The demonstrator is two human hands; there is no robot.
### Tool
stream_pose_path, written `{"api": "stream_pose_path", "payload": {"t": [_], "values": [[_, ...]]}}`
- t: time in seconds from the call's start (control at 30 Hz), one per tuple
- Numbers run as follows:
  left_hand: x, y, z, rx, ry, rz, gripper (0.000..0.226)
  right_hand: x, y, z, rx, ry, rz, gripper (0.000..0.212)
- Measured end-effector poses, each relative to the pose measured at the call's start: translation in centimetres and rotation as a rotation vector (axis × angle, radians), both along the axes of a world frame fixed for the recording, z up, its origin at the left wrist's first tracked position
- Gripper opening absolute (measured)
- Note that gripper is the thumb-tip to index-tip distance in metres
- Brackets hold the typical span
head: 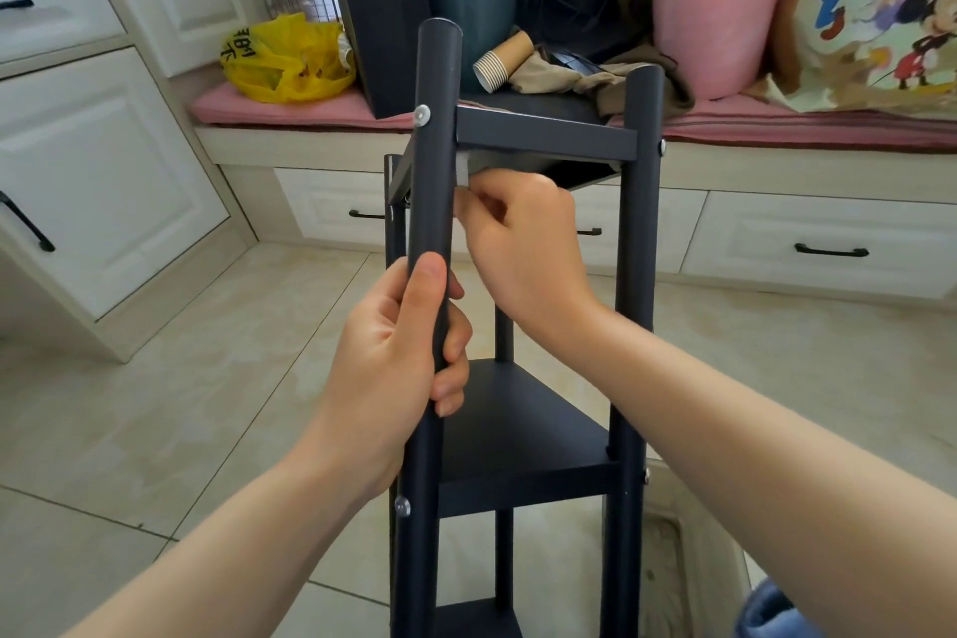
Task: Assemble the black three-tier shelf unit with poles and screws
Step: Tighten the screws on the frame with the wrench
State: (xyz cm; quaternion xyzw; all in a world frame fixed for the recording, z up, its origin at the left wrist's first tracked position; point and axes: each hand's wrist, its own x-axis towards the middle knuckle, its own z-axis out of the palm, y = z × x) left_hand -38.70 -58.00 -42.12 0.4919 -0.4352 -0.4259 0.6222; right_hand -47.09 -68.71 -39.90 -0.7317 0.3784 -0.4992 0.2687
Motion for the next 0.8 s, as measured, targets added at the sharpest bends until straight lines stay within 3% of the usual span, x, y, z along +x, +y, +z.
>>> {"api": "stream_pose_path", "payload": {"t": [0.27,0.8], "values": [[-0.1,0.2,0.0,0.000,0.004,0.012,0.045,-2.3,0.4,1.8,0.047,0.132,0.090,0.028],[0.1,0.3,0.0,-0.005,0.007,0.004,0.044,-1.4,0.6,2.0,-0.087,0.136,0.049,0.035]]}}
